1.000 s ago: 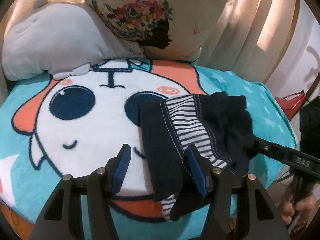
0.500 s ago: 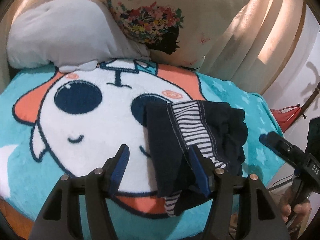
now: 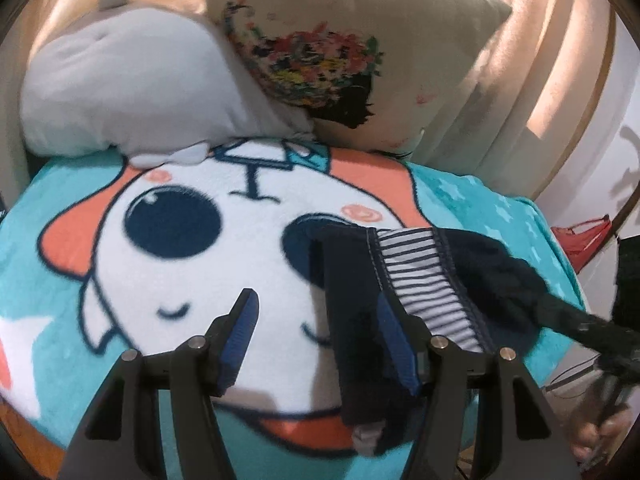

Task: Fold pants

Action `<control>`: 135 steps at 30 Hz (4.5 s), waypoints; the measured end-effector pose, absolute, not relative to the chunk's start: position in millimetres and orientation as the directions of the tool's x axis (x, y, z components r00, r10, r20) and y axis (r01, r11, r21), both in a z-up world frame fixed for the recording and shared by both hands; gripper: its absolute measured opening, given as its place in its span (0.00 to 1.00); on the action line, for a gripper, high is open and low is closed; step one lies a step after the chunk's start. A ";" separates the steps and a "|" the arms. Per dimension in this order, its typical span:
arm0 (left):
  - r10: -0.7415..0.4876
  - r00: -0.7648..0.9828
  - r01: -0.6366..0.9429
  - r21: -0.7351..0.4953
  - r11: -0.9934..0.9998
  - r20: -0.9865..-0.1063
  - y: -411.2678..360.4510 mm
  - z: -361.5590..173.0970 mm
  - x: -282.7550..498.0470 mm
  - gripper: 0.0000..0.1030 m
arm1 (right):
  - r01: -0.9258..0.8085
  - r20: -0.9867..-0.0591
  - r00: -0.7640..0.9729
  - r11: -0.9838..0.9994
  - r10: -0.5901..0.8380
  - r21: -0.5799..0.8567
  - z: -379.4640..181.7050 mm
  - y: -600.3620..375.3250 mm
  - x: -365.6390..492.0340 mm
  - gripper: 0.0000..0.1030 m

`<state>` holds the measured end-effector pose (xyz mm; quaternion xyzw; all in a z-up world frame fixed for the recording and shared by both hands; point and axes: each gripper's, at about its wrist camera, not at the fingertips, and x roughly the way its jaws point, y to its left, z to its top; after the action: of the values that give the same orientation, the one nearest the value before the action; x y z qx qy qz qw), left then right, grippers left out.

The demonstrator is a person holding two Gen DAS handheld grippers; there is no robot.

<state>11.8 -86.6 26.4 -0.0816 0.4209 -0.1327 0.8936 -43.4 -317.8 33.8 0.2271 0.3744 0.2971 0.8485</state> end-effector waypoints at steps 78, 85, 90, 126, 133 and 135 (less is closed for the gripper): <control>-0.016 0.608 0.060 0.026 0.998 -0.793 -96.1 5.9 -40.1 0.80 | 0.020 -0.701 0.683 0.954 0.207 0.301 -3.3 -310.5 -91.5 0.78; -0.007 0.603 0.056 0.033 0.998 -0.798 -96.4 3.6 -39.9 0.80 | 0.028 -0.710 0.672 0.952 0.208 0.305 -7.5 -313.3 -87.8 0.79; -0.011 0.601 0.057 0.029 0.998 -0.799 -95.5 2.6 -39.2 0.80 | 0.029 -0.718 0.663 0.952 0.210 0.306 -10.4 -313.7 -86.2 0.79; -0.484 0.471 0.175 -0.460 0.871 -0.737 -87.2 -23.4 44.1 0.56 | -0.048 -0.596 0.560 0.740 0.576 0.671 -32.2 -342.6 2.3 0.55; -0.383 0.529 0.161 -0.353 0.922 -0.758 -83.6 -1.6 19.6 0.56 | 0.036 -0.654 0.627 0.822 0.424 0.568 -12.0 -350.0 -17.2 0.70; -0.373 0.580 0.166 -0.344 0.924 -0.724 -80.5 11.6 7.1 0.56 | 0.030 -0.616 0.710 0.860 0.341 0.510 14.3 -349.3 -28.8 0.70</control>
<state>7.1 -80.5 11.6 -0.1201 0.4317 -0.1531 0.8808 -28.8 -349.3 14.3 0.2502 0.3706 0.0873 0.8902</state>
